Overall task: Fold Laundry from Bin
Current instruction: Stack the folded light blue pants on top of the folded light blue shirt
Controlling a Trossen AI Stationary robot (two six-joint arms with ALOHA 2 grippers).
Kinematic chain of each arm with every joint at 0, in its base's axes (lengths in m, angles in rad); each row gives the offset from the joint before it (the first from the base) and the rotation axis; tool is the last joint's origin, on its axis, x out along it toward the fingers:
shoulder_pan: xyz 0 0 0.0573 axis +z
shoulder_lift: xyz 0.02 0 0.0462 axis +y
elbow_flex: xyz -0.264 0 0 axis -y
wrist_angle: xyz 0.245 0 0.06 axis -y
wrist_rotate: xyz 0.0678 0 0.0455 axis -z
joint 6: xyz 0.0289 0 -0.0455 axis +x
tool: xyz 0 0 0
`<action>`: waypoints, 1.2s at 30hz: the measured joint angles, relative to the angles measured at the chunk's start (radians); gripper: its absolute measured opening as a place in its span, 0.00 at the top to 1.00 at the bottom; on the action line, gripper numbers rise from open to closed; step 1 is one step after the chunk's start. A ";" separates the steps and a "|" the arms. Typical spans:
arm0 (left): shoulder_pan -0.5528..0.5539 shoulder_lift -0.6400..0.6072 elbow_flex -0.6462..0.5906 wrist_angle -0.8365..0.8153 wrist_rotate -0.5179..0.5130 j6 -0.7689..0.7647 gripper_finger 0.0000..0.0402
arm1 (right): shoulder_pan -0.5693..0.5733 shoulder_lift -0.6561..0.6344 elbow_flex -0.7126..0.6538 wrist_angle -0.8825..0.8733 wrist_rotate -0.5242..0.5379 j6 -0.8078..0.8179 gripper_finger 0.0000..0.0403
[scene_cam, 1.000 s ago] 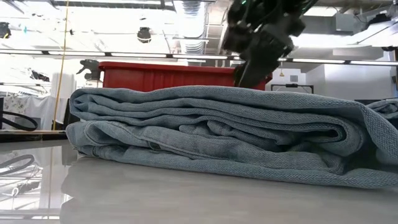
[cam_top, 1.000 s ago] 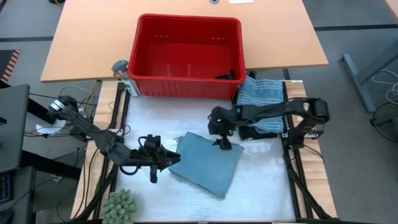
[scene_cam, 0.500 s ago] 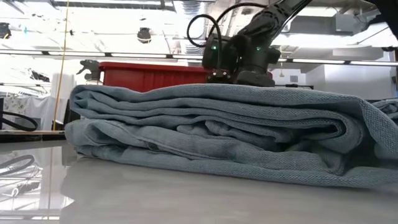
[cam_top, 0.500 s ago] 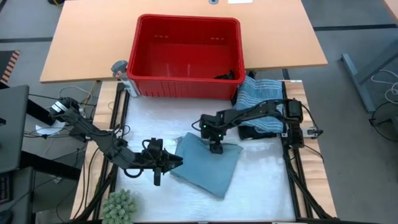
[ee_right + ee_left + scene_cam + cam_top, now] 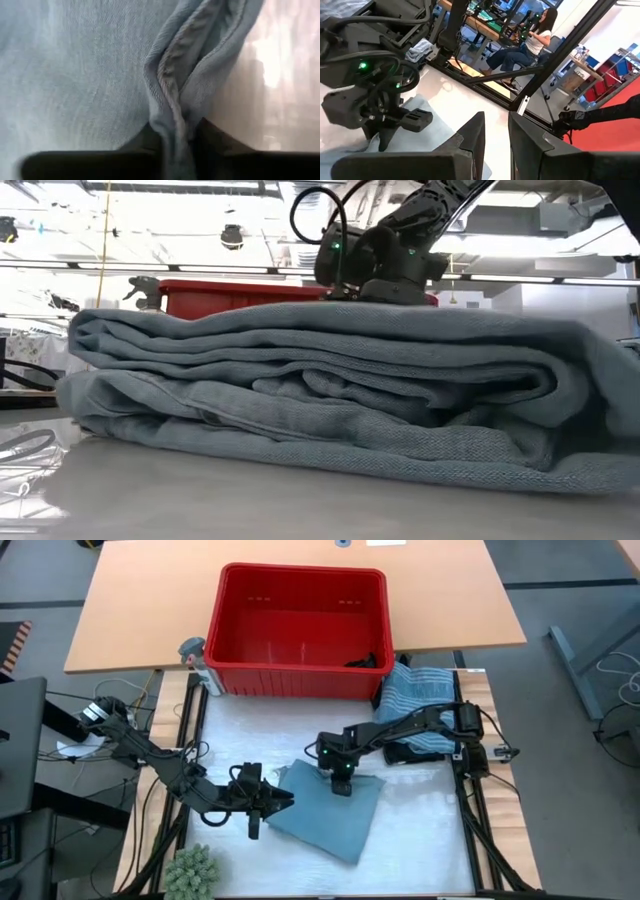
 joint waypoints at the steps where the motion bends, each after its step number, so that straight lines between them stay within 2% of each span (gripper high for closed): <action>1: 0.000 0.000 0.000 0.001 0.000 0.005 0.82 | -0.002 0.001 0.001 0.004 -0.019 0.010 0.81; 2: 0.000 0.000 0.000 0.001 0.001 0.008 0.82 | -0.002 0.002 0.003 0.004 -0.034 0.021 0.85; 7: 0.000 0.000 0.000 0.002 0.006 0.029 0.82 | -0.002 -0.011 0.039 -0.027 -0.078 0.065 0.85; 15: -0.001 0.000 0.000 0.007 0.006 0.047 0.82 | -0.063 -0.197 0.075 -0.088 -0.090 0.167 0.85; 27: -0.001 0.000 0.000 0.011 0.005 0.107 0.82 | -0.110 -0.427 0.077 -0.214 0.024 0.315 0.85; 32: -0.001 0.000 0.000 0.005 0.008 0.113 0.82 | -0.111 -0.415 0.079 -0.241 0.057 0.326 0.85; 36: -0.019 -0.001 0.000 -0.078 0.065 -0.007 0.82 | -0.074 -0.323 0.079 -0.205 0.069 0.350 0.85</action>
